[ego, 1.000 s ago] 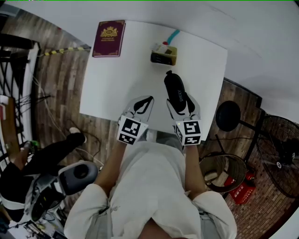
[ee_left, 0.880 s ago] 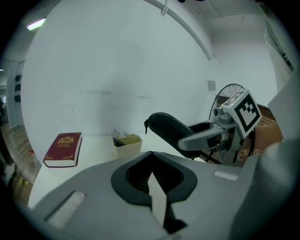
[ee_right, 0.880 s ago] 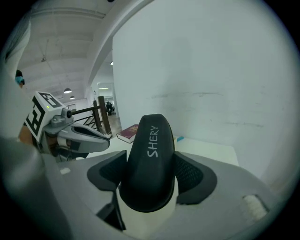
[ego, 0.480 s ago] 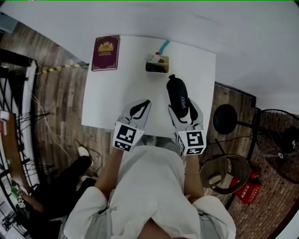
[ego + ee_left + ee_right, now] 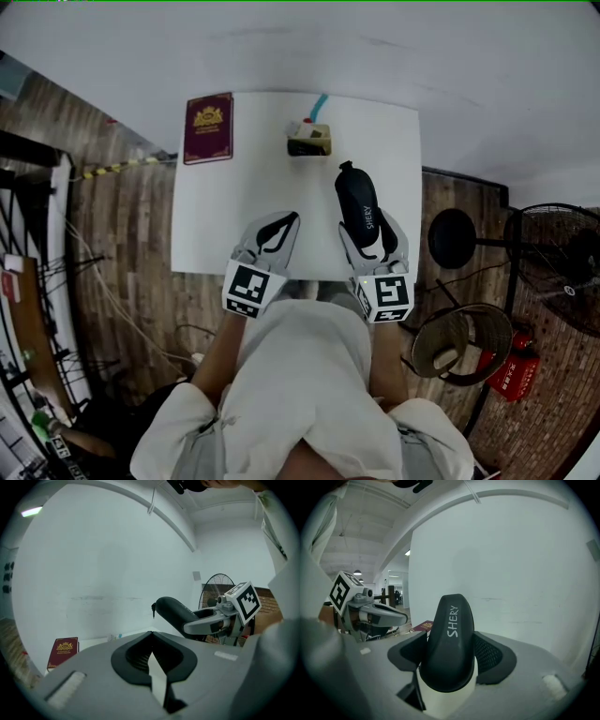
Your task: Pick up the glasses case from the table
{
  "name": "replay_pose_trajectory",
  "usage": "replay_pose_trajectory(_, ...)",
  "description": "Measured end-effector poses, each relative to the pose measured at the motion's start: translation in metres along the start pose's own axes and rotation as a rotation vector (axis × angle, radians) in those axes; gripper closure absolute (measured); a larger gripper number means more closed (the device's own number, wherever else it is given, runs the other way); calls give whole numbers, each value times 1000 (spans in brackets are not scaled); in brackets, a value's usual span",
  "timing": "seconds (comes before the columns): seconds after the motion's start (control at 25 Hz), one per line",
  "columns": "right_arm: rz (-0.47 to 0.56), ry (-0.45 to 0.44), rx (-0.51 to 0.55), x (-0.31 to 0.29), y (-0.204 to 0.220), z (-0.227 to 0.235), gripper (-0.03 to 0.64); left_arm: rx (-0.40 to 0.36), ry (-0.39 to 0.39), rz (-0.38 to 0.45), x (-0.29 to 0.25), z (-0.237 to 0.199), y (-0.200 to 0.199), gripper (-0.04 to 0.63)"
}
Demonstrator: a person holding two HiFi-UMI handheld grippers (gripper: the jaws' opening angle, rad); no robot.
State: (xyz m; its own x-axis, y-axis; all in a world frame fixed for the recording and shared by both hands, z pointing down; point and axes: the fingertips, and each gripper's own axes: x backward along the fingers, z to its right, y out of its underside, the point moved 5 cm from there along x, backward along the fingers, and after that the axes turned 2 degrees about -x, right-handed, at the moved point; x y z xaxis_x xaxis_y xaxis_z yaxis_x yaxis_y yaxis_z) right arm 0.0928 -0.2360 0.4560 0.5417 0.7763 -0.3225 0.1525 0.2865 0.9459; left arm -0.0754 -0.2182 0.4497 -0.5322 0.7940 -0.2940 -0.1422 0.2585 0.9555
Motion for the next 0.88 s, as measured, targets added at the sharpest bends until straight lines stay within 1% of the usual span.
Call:
replay_pose_trajectory(0.52,16,56,23,11,-5,-24,302,-23,66,40,13,-2,-5,578)
replay_pose_trajectory(0.88,24,82,36,16,-9,-35,302,-34,94,53,22,-2,-5,578)
